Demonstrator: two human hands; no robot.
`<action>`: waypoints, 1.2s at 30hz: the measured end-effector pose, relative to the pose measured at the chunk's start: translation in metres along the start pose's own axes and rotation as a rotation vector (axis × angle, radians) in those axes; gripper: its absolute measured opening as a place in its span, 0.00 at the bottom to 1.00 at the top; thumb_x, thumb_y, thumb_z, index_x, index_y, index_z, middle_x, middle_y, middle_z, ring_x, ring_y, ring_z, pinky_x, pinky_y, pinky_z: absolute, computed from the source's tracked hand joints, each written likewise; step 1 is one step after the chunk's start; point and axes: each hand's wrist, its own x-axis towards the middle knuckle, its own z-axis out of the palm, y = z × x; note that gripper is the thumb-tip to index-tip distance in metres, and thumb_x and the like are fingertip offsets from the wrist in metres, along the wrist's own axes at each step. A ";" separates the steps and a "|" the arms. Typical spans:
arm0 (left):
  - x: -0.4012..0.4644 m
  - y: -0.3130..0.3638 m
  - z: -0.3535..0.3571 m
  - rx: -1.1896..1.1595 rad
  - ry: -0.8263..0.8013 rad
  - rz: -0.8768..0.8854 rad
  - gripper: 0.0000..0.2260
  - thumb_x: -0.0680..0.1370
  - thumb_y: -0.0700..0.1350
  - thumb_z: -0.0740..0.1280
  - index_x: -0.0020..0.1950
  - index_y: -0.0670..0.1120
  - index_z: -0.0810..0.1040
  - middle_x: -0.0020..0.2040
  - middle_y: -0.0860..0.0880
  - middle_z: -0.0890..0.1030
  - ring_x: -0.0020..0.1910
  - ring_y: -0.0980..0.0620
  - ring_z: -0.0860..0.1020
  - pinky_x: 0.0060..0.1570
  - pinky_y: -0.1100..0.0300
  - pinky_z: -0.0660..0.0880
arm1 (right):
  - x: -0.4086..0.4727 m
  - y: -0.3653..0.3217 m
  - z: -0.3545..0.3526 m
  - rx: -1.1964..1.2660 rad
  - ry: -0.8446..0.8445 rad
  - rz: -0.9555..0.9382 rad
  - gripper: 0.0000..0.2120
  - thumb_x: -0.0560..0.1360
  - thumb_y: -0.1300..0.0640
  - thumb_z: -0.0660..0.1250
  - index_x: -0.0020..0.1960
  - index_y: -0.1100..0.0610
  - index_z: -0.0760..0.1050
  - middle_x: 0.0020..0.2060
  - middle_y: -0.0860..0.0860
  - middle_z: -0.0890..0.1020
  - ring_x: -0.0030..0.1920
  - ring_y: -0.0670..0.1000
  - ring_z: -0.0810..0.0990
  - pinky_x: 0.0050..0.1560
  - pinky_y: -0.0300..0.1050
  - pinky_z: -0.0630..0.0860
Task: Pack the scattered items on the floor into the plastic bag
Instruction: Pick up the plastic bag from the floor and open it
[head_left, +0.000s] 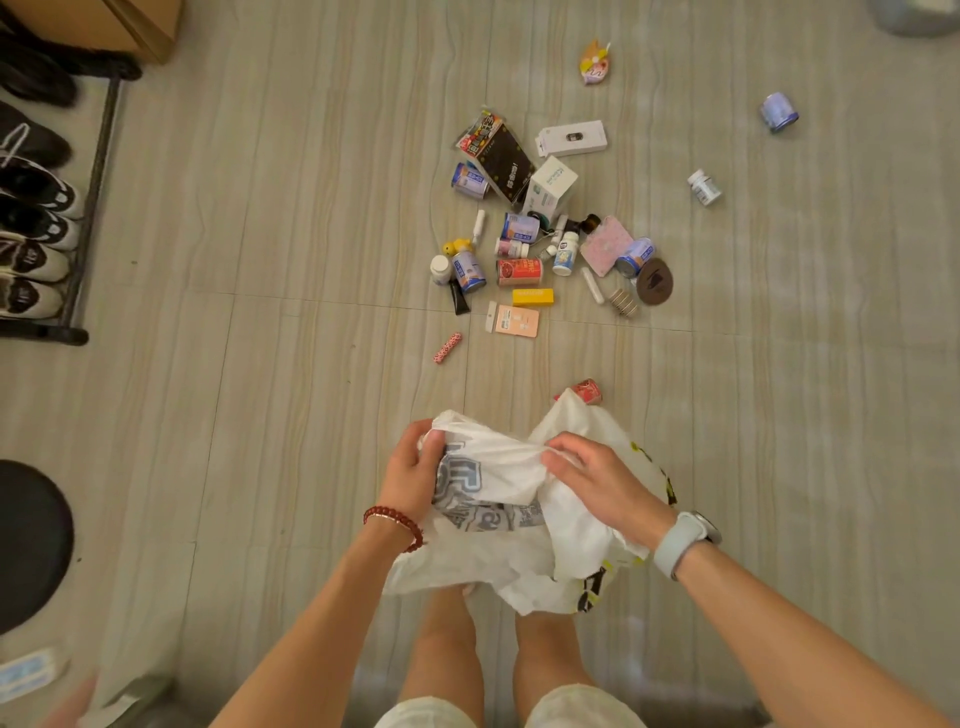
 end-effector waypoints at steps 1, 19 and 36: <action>-0.001 0.000 -0.001 -0.043 -0.019 0.011 0.05 0.80 0.44 0.57 0.51 0.53 0.71 0.41 0.45 0.78 0.39 0.49 0.78 0.40 0.58 0.76 | 0.003 0.002 0.001 -0.035 0.070 -0.011 0.13 0.78 0.58 0.59 0.35 0.52 0.67 0.31 0.47 0.71 0.32 0.37 0.71 0.37 0.30 0.66; 0.061 -0.014 -0.055 0.695 0.161 0.239 0.16 0.79 0.52 0.56 0.33 0.47 0.68 0.31 0.48 0.74 0.33 0.46 0.72 0.28 0.58 0.62 | 0.080 -0.015 0.052 0.399 0.331 0.089 0.03 0.76 0.57 0.63 0.44 0.54 0.73 0.39 0.46 0.77 0.42 0.49 0.75 0.43 0.35 0.73; 0.299 -0.167 -0.058 0.840 0.448 0.128 0.13 0.79 0.49 0.57 0.54 0.46 0.78 0.49 0.43 0.78 0.49 0.41 0.76 0.44 0.50 0.74 | 0.369 0.121 0.071 -1.124 -0.269 -0.506 0.17 0.81 0.49 0.48 0.69 0.45 0.60 0.63 0.55 0.65 0.47 0.58 0.76 0.39 0.47 0.68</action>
